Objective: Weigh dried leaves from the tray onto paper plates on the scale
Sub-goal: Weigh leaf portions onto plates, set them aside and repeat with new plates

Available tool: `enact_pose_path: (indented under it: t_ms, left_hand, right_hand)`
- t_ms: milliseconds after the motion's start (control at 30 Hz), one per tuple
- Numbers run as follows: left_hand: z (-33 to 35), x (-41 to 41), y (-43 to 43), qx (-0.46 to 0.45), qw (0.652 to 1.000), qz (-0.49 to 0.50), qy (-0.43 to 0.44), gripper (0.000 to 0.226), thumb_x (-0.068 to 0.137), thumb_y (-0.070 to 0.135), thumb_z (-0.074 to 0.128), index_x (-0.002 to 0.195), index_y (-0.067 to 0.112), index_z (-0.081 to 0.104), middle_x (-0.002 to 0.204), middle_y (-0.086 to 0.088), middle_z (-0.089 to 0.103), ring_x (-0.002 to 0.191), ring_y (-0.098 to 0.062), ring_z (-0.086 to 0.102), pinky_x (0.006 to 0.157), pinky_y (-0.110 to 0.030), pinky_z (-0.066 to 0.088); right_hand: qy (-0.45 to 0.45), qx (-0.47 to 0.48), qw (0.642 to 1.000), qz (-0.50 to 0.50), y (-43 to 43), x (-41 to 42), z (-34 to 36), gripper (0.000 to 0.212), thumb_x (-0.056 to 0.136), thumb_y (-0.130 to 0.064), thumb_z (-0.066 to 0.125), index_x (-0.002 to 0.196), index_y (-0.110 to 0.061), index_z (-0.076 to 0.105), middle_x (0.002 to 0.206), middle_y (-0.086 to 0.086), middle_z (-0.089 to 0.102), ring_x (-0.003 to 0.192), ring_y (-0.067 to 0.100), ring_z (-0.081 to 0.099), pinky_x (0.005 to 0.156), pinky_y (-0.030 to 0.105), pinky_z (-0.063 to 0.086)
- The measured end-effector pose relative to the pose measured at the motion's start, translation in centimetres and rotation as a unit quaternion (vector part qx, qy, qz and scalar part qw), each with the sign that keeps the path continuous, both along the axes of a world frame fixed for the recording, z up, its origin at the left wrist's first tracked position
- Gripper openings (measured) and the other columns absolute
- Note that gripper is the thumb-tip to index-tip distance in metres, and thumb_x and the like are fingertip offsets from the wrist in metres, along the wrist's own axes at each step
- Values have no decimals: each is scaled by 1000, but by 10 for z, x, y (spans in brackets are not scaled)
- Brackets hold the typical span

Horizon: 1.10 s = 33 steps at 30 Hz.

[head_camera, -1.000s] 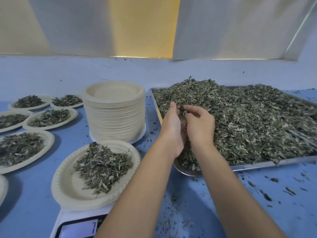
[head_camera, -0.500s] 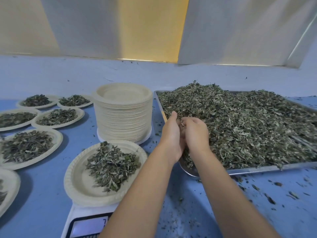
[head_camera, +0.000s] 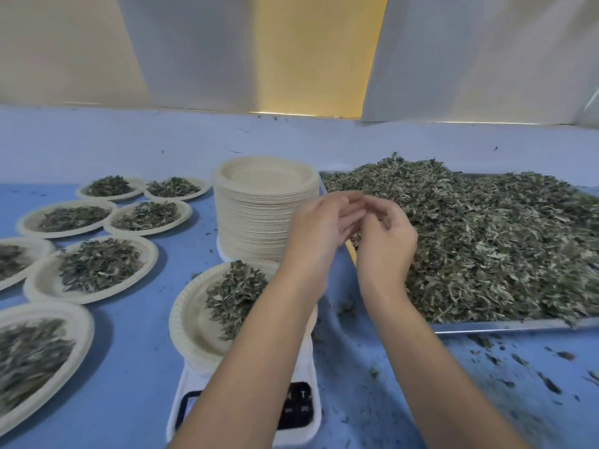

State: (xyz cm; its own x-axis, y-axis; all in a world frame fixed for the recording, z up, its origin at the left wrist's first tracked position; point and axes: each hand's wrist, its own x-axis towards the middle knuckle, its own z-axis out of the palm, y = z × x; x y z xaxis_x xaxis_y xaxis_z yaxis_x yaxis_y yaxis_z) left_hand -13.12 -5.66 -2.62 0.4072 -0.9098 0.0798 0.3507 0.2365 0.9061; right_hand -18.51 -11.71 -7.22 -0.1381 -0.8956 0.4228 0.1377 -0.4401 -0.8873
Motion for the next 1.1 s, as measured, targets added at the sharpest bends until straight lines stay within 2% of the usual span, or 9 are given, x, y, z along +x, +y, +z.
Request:
enact_pose_path:
  t_ms: [100, 200, 333, 433, 533, 667, 833, 933, 1100]
  left_hand:
    - [5, 25, 26, -17, 997, 46, -55, 28, 96, 5, 39, 90, 7, 66, 93, -14, 72, 81, -18, 70, 77, -24, 55]
    - [4, 59, 52, -34, 990, 120, -69, 31, 94, 6, 38, 88, 8, 68, 84, -10, 74, 81, -18, 72, 74, -24, 56]
    - [-12, 108, 75, 35, 970, 235, -55, 28, 94, 11, 40, 89, 12, 67, 86, -2, 74, 81, -10, 70, 76, -23, 55]
    - [-37, 127, 79, 113, 951, 274, -83, 27, 94, 11, 39, 100, 14, 65, 92, 4, 70, 93, -5, 64, 79, -21, 44]
    - [-58, 132, 78, 166, 949, 251, -92, 28, 96, 12, 38, 111, 12, 61, 101, 1, 67, 101, -10, 59, 84, -24, 39]
    - [-67, 130, 72, 175, 957, 224, -48, 23, 95, 8, 40, 104, 8, 60, 108, -9, 67, 108, -18, 60, 98, -33, 43]
    - [-63, 132, 75, 161, 964, 210, -15, 20, 91, 3, 47, 100, 8, 63, 104, -7, 69, 101, -18, 64, 82, -29, 49]
    - [-54, 141, 81, 169, 966, 196, -8, 23, 86, 0, 56, 105, 8, 67, 100, -6, 72, 92, -22, 67, 72, -29, 54]
    - [-37, 172, 99, 155, 974, 167, -3, 30, 87, -12, 48, 109, 3, 63, 103, -7, 71, 86, -22, 68, 75, -35, 55]
  right_hand:
    - [-90, 64, 991, 81, 17, 16, -7, 35, 87, 9, 41, 74, -14, 64, 75, 4, 66, 61, 9, 62, 63, 22, 52]
    - [-64, 127, 975, 172, 30, 24, -13, 34, 90, 9, 40, 73, -6, 65, 74, 10, 68, 55, 12, 64, 59, 20, 54]
    - [-18, 153, 965, 214, 39, 25, -20, 31, 95, 3, 43, 81, -7, 69, 83, 7, 72, 74, 11, 71, 69, 17, 55]
    - [-2, 164, 962, 220, 40, 28, -23, 28, 95, 2, 44, 90, -5, 70, 93, 8, 73, 89, 13, 70, 82, 22, 54]
    - [-5, 171, 958, 232, 42, 31, -23, 28, 95, 3, 43, 94, -3, 70, 96, 7, 72, 92, 12, 69, 85, 23, 54]
    - [-14, 171, 958, 230, 41, 35, -24, 28, 92, 7, 42, 96, 2, 69, 95, 12, 72, 93, 18, 70, 87, 25, 54]
    - [-36, 185, 955, 231, 39, 37, -24, 28, 88, 8, 44, 91, 2, 70, 88, 12, 74, 88, 21, 72, 86, 29, 55]
    - [-47, 176, 953, 240, 41, 45, -18, 28, 85, 9, 43, 86, 1, 70, 84, 12, 74, 86, 22, 72, 83, 30, 55]
    - [-49, 162, 951, 260, 52, 76, 0, 29, 84, 8, 44, 79, -3, 70, 81, 12, 74, 84, 23, 72, 77, 28, 57]
